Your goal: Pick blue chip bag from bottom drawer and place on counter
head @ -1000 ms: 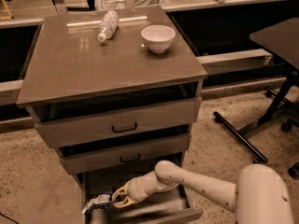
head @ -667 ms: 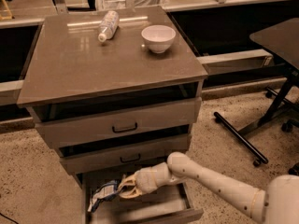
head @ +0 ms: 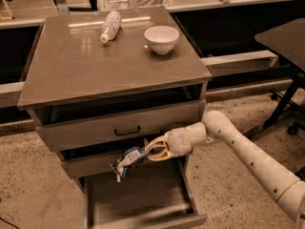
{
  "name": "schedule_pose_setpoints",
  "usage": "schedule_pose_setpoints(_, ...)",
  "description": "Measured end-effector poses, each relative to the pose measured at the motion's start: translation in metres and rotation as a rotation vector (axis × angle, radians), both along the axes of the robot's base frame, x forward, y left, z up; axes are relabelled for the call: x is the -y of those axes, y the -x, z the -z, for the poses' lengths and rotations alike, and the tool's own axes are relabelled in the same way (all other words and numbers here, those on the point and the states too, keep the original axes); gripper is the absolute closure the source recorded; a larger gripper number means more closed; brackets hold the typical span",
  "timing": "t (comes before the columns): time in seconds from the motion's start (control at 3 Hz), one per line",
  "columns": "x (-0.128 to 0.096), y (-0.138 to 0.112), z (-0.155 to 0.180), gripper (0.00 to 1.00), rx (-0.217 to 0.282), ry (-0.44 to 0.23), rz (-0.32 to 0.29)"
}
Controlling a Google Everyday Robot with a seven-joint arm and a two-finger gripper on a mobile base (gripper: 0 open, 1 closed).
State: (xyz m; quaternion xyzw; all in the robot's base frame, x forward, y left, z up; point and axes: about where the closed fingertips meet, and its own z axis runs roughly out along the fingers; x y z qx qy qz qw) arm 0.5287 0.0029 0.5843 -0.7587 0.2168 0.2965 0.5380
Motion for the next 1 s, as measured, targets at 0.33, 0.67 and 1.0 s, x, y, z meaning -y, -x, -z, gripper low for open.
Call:
schedule_pose_setpoints(0.33, 0.0, 0.0, 0.0, 1.0, 0.0, 0.0, -0.001)
schedule_pose_setpoints(0.67, -0.04, 0.013, -0.044, 1.0, 0.155, 0.113, -0.097)
schedule_pose_setpoints(1.0, -0.091, 0.036, -0.11, 1.0, 0.331, 0.212, -0.207)
